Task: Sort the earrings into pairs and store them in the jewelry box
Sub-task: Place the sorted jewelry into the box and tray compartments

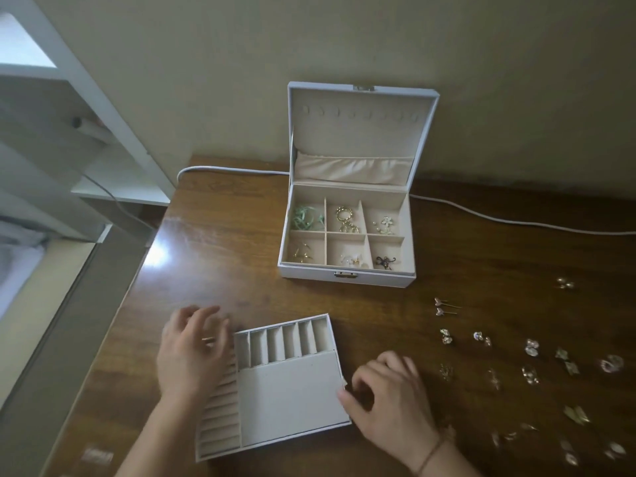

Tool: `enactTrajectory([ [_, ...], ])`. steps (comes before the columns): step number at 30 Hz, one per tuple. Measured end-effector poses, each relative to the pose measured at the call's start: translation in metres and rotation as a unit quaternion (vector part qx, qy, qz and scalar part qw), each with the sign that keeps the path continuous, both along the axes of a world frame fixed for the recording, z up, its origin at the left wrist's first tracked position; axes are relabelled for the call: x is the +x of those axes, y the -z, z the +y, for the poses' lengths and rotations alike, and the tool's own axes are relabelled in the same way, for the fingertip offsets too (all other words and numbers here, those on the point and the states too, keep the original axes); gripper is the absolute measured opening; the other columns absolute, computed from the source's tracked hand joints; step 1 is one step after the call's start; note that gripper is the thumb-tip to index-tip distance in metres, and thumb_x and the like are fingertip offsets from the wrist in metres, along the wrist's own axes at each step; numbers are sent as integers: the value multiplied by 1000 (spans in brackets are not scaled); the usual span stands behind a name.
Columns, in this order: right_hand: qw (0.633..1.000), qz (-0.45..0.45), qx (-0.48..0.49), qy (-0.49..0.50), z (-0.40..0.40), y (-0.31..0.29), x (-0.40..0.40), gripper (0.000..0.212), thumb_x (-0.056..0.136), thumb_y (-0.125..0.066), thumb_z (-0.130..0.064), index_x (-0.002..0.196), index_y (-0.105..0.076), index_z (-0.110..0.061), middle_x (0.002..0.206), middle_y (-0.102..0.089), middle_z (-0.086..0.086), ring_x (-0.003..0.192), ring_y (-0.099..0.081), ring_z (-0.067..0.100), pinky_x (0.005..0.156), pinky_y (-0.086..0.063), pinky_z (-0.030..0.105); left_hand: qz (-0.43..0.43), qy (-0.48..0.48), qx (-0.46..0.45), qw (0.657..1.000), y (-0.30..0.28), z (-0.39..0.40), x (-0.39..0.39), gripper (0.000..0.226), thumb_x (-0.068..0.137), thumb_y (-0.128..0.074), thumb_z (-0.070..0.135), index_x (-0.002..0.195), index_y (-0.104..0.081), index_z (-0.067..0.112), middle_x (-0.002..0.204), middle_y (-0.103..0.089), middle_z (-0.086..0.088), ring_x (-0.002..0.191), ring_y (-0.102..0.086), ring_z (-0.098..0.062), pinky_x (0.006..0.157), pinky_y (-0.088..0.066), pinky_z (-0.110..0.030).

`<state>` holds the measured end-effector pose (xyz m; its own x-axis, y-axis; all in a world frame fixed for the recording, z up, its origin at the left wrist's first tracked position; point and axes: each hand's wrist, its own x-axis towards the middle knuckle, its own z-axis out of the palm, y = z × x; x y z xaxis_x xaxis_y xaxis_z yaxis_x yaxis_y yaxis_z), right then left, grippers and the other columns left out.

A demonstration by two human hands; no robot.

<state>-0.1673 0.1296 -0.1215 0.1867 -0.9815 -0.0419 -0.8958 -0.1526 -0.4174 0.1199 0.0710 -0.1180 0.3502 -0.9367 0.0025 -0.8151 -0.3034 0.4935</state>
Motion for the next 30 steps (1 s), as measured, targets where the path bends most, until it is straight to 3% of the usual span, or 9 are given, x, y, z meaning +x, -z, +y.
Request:
enactTrajectory([
  [3, 1000, 13, -10, -1, 4, 5, 4, 25, 83, -53, -54, 69, -56, -33, 68, -57, -22, 76, -49, 8, 72, -41, 31, 41, -45, 38, 997, 2, 21, 6, 14, 86, -70, 31, 100, -69, 29, 105, -56, 5, 84, -62, -22, 74, -46, -35],
  [10, 998, 25, -24, 55, 2, 1, -8, 24, 88, -44, -39, 71, -60, -32, 68, -59, -19, 72, -53, 8, 65, -39, 28, 108, -53, -28, 992, 12, 11, -19, 8, 90, -67, 21, 96, -72, 19, 90, -60, 5, 78, -59, -18, 77, -49, -38],
  [14, 989, 16, -8, 147, -4, -1, -37, 16, 87, -60, -30, 71, -62, -31, 67, -61, -17, 71, -55, 8, 61, -44, 27, 150, -35, -48, 987, 17, -7, -56, 11, 92, -65, 18, 102, -69, 16, 92, -61, 5, 81, -57, -14, 78, -48, -33],
  [18, 984, 26, -2, 178, -9, -6, -59, 22, 84, -65, -23, 64, -57, -27, 58, -50, -17, 63, -49, 6, 49, -29, 14, 191, -22, -63, 979, 16, -20, -89, 10, 92, -63, 23, 101, -66, 20, 93, -59, 7, 79, -59, -7, 80, -51, -34],
  [21, 980, 55, -9, 189, -5, -13, -74, 20, 82, -68, -23, 65, -61, -28, 58, -55, -16, 58, -50, 5, 45, -31, 14, 201, 29, -74, 976, 15, -21, -100, 18, 91, -64, 25, 108, -65, 17, 105, -60, 5, 87, -62, -5, 81, -55, -35],
  [23, 976, 60, -38, 207, -3, -24, -76, 13, 81, -72, -22, 70, -67, -28, 61, -61, -15, 57, -53, 5, 45, -35, 15, 166, 129, -95, 973, 12, -14, -103, 32, 90, -65, 30, 118, -61, 16, 122, -55, 3, 109, -55, -7, 94, -51, -40],
  [25, 971, 17, -83, 224, -5, -41, -67, 9, 80, -73, -18, 74, -71, -24, 62, -64, -12, 54, -52, 1, 47, -34, 9, 130, 273, -141, 943, 8, -3, -107, 53, 87, -63, 45, 130, -54, 15, 135, -49, -2, 127, -45, -20, 104, -42, -46],
  [27, 960, -98, -154, 211, -8, -64, -48, 8, 86, -67, -21, 81, -72, -19, 68, -67, -12, 58, -54, -4, 54, -38, 2, 180, 369, -200, 889, -5, 6, -114, 63, 88, -55, 55, 134, -47, 13, 139, -45, -7, 130, -42, -28, 105, -39, -51],
  [30, 931, -337, -90, 107, -7, -95, -4, 33, 97, -45, -41, 104, -69, -20, 96, -71, -12, 93, -63, -2, 79, -51, 18, 295, 324, -328, 837, -51, -3, -120, 60, 92, -48, 55, 122, -53, 3, 123, -52, -23, 115, -50, -43, 95, -42, -59],
])
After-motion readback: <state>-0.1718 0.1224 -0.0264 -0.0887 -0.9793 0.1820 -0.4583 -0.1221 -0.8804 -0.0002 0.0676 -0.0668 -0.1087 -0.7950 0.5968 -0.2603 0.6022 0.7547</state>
